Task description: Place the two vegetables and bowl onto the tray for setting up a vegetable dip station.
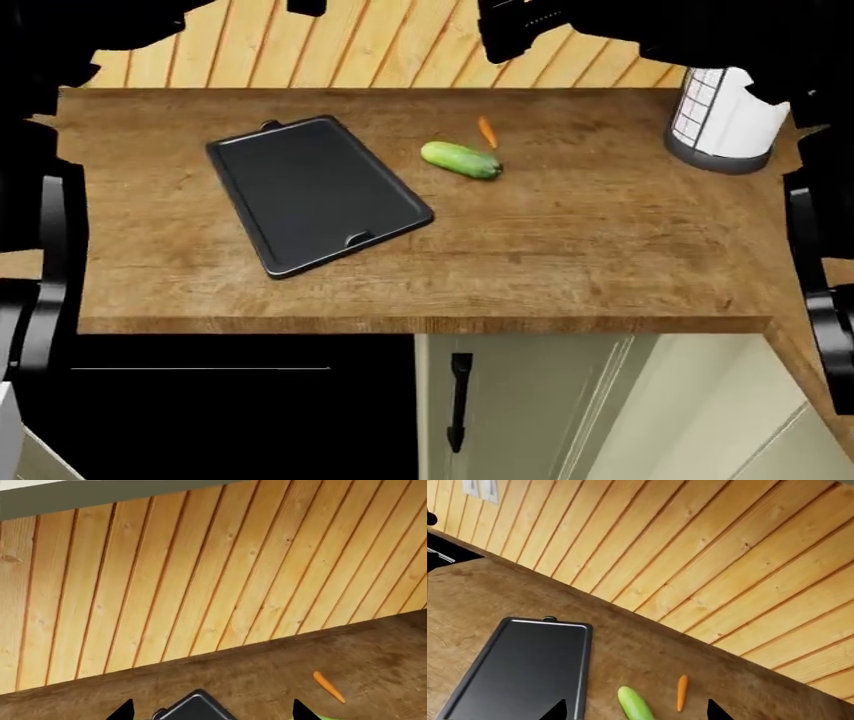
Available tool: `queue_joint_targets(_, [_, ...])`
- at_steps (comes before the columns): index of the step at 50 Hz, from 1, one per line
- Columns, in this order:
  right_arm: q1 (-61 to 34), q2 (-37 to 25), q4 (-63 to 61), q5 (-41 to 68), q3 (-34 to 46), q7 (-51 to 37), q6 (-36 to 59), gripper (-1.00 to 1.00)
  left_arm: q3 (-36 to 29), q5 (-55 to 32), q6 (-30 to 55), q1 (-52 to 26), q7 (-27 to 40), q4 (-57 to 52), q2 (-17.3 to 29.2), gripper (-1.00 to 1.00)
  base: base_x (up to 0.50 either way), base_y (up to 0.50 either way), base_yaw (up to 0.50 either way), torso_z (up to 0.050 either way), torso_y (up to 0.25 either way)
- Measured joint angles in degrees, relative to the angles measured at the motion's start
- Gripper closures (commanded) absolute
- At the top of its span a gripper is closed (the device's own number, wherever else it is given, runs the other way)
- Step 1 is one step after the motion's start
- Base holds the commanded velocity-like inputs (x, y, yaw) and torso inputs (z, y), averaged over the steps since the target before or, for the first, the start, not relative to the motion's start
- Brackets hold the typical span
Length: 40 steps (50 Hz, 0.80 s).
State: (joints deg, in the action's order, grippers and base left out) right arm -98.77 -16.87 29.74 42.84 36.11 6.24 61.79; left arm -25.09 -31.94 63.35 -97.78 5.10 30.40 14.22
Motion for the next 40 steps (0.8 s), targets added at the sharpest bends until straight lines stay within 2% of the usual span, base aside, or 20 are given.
queue_joint_targets(40, [1.06,-0.44,-0.66,2.72,0.56,-0.18,4.88,-1.00,-0.33,-2.85,4.90,0.79,-0.41,-1.98,0.90,-1.00,0.50,0.00,0.00,0.000,0.001])
